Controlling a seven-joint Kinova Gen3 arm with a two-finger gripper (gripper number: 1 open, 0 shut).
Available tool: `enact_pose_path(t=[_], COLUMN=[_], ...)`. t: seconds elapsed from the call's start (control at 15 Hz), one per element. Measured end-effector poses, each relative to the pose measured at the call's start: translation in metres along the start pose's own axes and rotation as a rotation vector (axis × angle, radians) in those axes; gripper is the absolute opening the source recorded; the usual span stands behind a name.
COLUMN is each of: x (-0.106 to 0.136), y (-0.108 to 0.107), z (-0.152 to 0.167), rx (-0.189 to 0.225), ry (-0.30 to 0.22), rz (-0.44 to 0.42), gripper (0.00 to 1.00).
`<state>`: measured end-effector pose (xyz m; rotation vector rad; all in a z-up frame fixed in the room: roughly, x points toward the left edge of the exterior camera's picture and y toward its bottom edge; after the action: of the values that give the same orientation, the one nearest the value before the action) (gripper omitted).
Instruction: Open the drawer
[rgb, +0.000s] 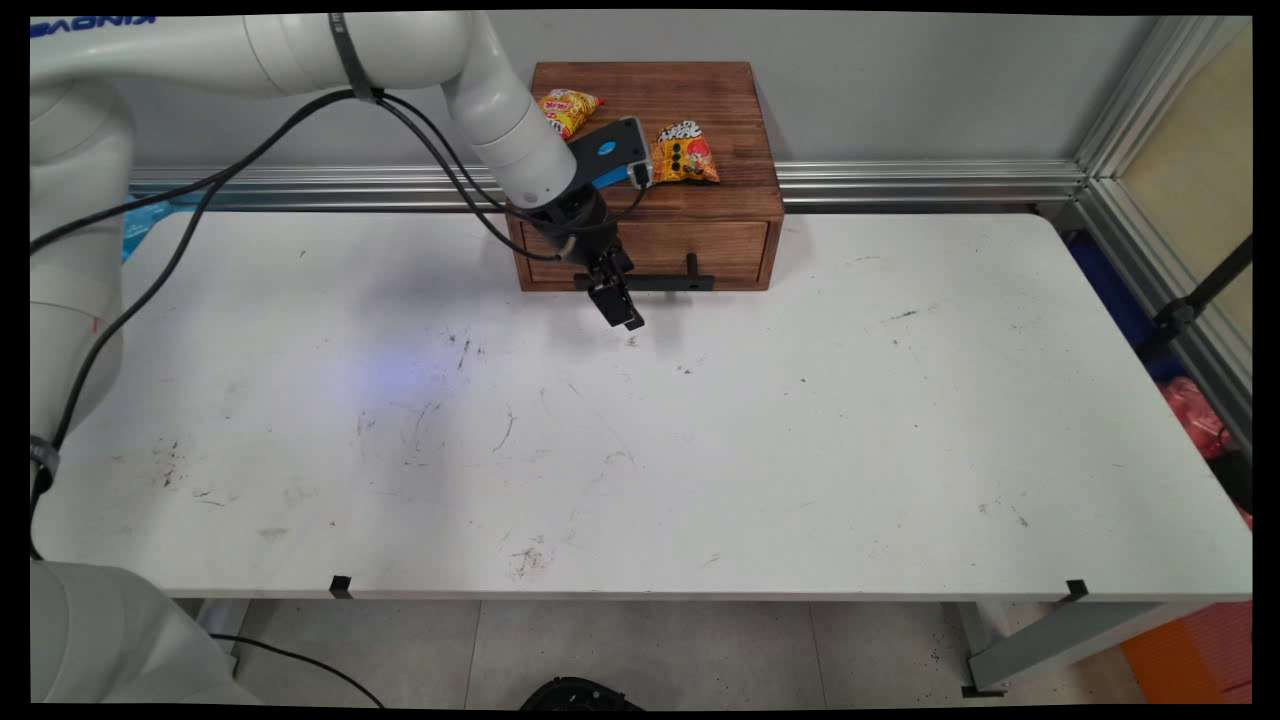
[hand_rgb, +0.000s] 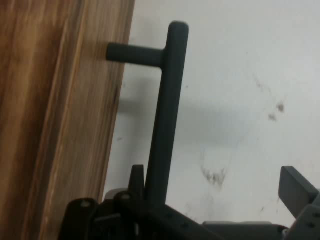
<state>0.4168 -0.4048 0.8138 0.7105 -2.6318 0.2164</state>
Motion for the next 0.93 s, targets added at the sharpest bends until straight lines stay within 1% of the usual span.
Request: enact_pose_path(t=[0.27,0.93], x=[-0.011,-0.019], y=[0.003,0.013], z=[0.001,-0.002], rx=[-0.001,-0.009], ry=[-0.013,-0.016], rz=[0.025,0.047], gripper=[1.0,1.0])
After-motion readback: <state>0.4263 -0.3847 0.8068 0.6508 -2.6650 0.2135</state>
